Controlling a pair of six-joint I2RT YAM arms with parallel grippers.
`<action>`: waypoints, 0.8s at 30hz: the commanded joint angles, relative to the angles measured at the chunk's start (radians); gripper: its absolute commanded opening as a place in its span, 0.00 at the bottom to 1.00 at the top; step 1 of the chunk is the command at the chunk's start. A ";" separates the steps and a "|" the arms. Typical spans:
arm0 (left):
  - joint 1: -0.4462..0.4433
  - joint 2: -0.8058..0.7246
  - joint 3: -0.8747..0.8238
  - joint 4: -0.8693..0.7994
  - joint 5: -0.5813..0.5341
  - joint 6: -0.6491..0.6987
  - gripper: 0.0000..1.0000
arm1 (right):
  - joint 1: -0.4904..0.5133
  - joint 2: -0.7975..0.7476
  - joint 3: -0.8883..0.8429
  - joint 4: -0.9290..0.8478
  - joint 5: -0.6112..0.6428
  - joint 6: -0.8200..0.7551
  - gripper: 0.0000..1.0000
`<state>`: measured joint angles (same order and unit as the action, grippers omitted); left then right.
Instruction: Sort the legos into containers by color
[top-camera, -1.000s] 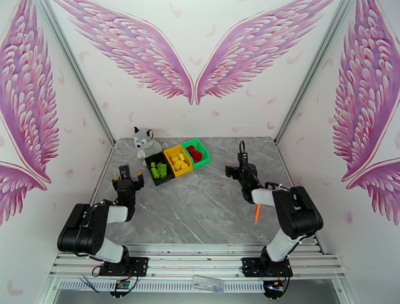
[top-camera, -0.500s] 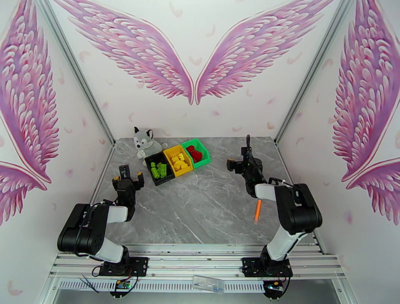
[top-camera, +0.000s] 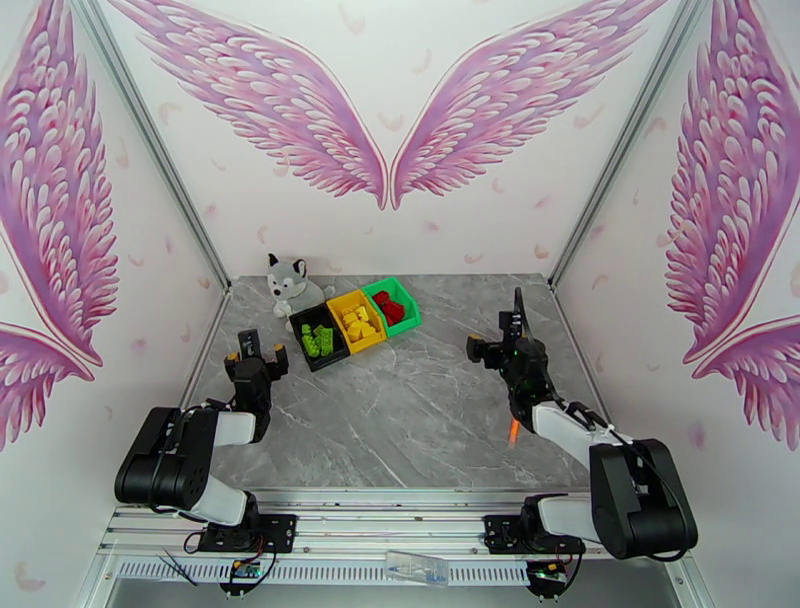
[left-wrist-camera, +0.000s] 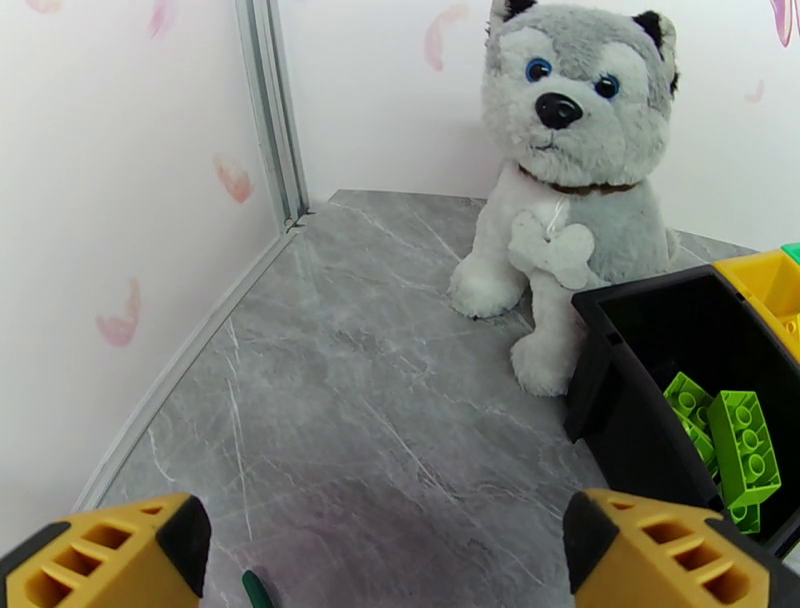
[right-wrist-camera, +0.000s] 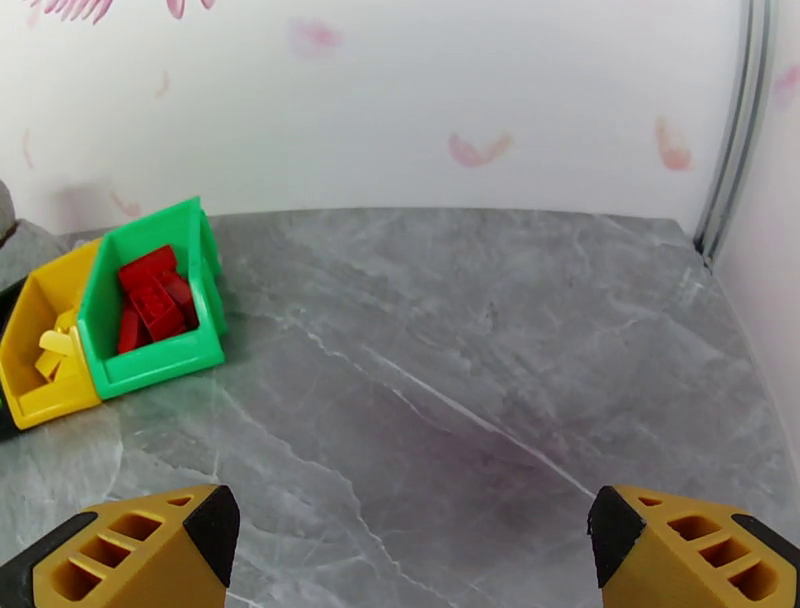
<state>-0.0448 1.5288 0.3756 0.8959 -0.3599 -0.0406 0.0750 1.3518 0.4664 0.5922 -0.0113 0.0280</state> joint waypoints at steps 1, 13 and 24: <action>0.003 0.001 -0.011 0.017 -0.001 0.007 0.99 | -0.021 0.137 -0.076 0.241 -0.013 -0.026 0.99; 0.003 0.001 -0.011 0.018 -0.001 0.007 0.99 | -0.002 0.198 -0.086 0.305 0.082 -0.021 0.99; 0.003 0.002 -0.011 0.019 -0.001 0.007 0.99 | 0.000 0.195 -0.083 0.297 0.088 -0.022 0.99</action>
<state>-0.0448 1.5288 0.3756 0.8963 -0.3603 -0.0399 0.0685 1.5578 0.3756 0.8646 0.0532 0.0063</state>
